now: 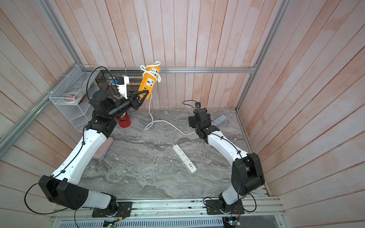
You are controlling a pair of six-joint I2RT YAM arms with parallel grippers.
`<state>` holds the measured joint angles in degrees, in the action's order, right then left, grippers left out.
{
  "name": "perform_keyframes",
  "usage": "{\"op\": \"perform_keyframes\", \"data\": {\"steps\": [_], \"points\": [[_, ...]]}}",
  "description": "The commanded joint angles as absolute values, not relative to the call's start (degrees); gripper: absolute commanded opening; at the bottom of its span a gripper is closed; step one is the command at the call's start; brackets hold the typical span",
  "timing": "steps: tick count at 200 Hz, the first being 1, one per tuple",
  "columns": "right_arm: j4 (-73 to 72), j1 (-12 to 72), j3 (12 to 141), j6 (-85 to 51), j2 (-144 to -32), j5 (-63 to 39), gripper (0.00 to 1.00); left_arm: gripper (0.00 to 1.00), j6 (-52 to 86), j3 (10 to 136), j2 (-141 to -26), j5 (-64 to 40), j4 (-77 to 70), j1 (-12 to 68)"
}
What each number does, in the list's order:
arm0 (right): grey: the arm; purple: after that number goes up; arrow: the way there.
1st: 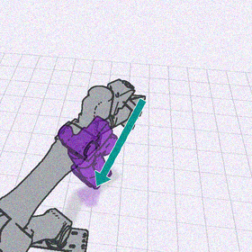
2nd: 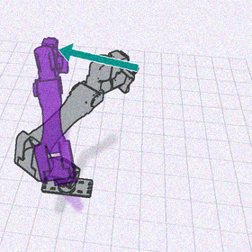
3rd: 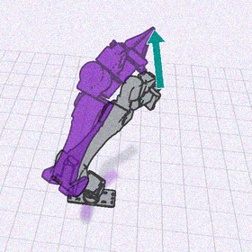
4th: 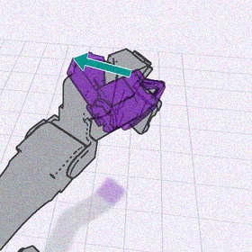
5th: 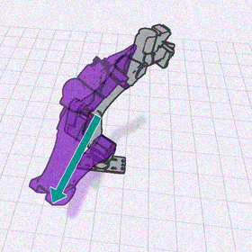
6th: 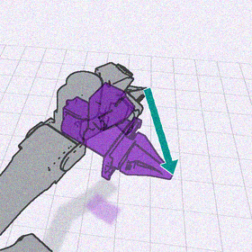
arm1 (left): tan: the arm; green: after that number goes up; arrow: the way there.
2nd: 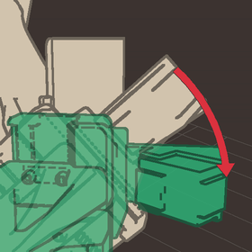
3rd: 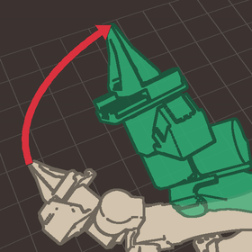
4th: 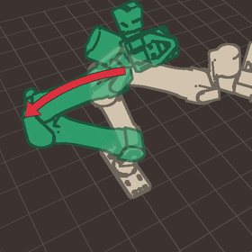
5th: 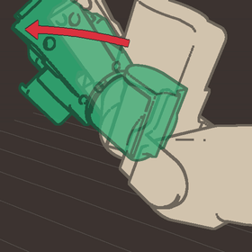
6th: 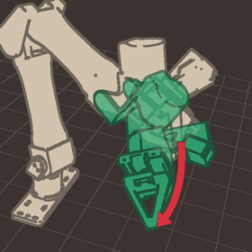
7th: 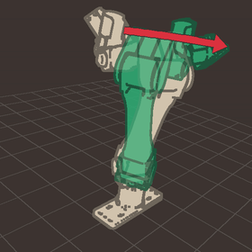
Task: Wrap the cord around the power strip
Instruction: Wrap the power cord around the power strip.
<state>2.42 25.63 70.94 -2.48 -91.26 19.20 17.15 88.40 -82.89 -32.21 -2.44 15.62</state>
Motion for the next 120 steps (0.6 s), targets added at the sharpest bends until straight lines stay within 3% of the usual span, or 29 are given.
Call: {"op": "perform_keyframes", "data": {"steps": [1,20,64,120], "points": [[-7.21,27.09,68.98,-0.64,-93.14,7.01,0.88,0.00,16.52,91.40,-81.92,-32.34,-6.71,16.77],[-16.15,28.57,66.66,0.95,-96.31,-5.08,0.88,0.00,16.44,92.53,-81.85,-32.08,-6.16,17.20],[-29.28,30.31,68.94,-5.68,-102.13,-20.06,0.88,0.00,17.50,92.83,-81.76,-32.09,-6.29,18.16],[-38.25,35.13,75.99,-11.12,-109.32,-19.35,0.86,0.00,17.65,93.16,-82.61,-30.90,-7.32,18.98]]}}
